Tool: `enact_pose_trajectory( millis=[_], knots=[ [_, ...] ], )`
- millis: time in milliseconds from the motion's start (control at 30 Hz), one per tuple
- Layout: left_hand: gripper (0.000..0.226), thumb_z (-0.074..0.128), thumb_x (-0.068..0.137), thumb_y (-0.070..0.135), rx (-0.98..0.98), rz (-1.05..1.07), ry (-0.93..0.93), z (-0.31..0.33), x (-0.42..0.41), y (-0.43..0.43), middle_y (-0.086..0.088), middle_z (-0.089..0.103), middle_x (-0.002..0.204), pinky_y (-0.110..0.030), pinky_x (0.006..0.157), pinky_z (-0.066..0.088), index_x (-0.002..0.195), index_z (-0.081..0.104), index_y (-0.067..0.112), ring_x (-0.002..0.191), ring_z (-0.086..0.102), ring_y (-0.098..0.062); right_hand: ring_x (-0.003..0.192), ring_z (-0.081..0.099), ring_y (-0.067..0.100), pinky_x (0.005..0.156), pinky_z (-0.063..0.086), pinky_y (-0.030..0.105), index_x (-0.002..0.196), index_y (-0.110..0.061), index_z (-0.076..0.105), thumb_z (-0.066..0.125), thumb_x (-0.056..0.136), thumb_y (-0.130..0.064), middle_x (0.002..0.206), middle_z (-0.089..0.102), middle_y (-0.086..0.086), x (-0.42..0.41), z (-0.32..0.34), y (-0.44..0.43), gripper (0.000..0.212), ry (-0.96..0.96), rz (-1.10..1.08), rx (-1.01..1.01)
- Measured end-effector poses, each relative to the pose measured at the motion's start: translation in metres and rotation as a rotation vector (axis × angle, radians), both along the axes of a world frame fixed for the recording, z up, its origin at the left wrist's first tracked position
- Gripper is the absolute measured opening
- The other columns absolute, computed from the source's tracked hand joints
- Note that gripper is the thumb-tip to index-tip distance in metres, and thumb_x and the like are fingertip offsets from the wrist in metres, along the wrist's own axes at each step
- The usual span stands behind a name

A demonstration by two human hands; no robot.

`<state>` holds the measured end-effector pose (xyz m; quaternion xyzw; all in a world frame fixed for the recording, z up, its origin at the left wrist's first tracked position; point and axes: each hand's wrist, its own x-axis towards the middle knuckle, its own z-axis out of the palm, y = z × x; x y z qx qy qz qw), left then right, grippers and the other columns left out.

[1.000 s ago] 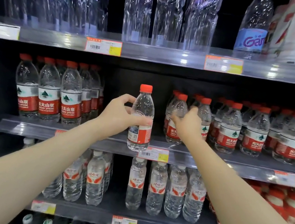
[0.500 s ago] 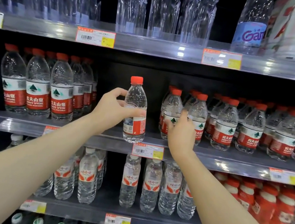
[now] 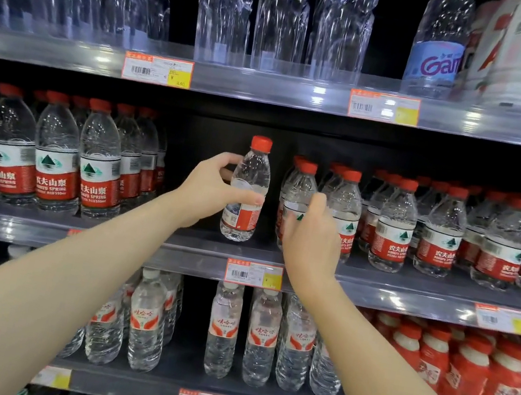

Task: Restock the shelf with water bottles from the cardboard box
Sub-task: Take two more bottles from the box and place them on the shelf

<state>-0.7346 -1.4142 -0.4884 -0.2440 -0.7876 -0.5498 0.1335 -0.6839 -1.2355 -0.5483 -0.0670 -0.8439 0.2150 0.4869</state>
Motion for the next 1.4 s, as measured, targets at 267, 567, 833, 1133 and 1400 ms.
enact_pose_trajectory(
  millis=[267, 567, 833, 1133, 1400],
  knots=[
    [0.073, 0.097, 0.065, 0.037, 0.044, 0.069, -0.053, -0.033, -0.055, 0.021, 0.005, 0.069, 0.106, -0.030, 0.080, 0.056, 0.128, 0.063, 0.029, 0.101, 0.068, -0.014, 0.101, 0.068, 0.032, 0.078, 0.057, 0.041, 0.142, -0.012, 0.042, 0.059, 0.096, -0.015, 0.113, 0.068, 0.013, -0.025, 0.001, -0.044, 0.049, -0.334, 0.239, -0.092],
    [0.070, 0.098, 0.067, 0.028, -0.113, -0.042, -0.188, -0.038, -0.074, -0.002, 0.000, 0.075, 0.109, -0.041, 0.084, 0.064, 0.126, 0.062, 0.023, 0.098, 0.074, -0.017, 0.097, 0.069, 0.028, 0.085, 0.058, 0.042, 0.148, -0.019, 0.044, 0.058, 0.095, -0.018, 0.108, 0.072, 0.011, -0.033, -0.015, -0.039, 0.055, -0.325, 0.279, -0.123],
    [0.074, 0.096, 0.071, 0.029, -0.067, -0.050, -0.155, -0.049, -0.089, 0.009, -0.007, 0.069, 0.113, -0.044, 0.079, 0.066, 0.134, 0.057, 0.034, 0.101, 0.074, -0.022, 0.104, 0.068, 0.012, 0.087, 0.051, 0.021, 0.139, -0.017, 0.058, 0.057, 0.094, -0.011, 0.119, 0.072, 0.001, -0.018, -0.006, -0.031, 0.045, -0.214, 0.381, -0.279],
    [0.082, 0.094, 0.073, 0.030, -0.143, -0.012, -0.130, -0.045, -0.121, 0.030, 0.000, 0.068, 0.114, -0.045, 0.083, 0.065, 0.144, 0.053, 0.029, 0.104, 0.069, -0.019, 0.114, 0.061, 0.000, 0.082, 0.037, -0.007, 0.138, -0.016, 0.060, 0.053, 0.094, -0.003, 0.128, 0.069, -0.003, -0.008, -0.012, -0.015, 0.047, -0.212, 0.416, -0.286],
    [0.079, 0.092, 0.075, 0.032, -0.198, 0.039, -0.070, -0.041, -0.141, 0.039, 0.006, 0.067, 0.099, -0.041, 0.074, 0.066, 0.144, 0.054, 0.026, 0.094, 0.070, -0.016, 0.115, 0.063, 0.001, 0.090, 0.042, -0.001, 0.139, -0.016, 0.059, 0.054, 0.093, -0.001, 0.129, 0.067, -0.003, -0.006, -0.019, -0.011, 0.048, -0.226, 0.473, -0.313]
  ],
)
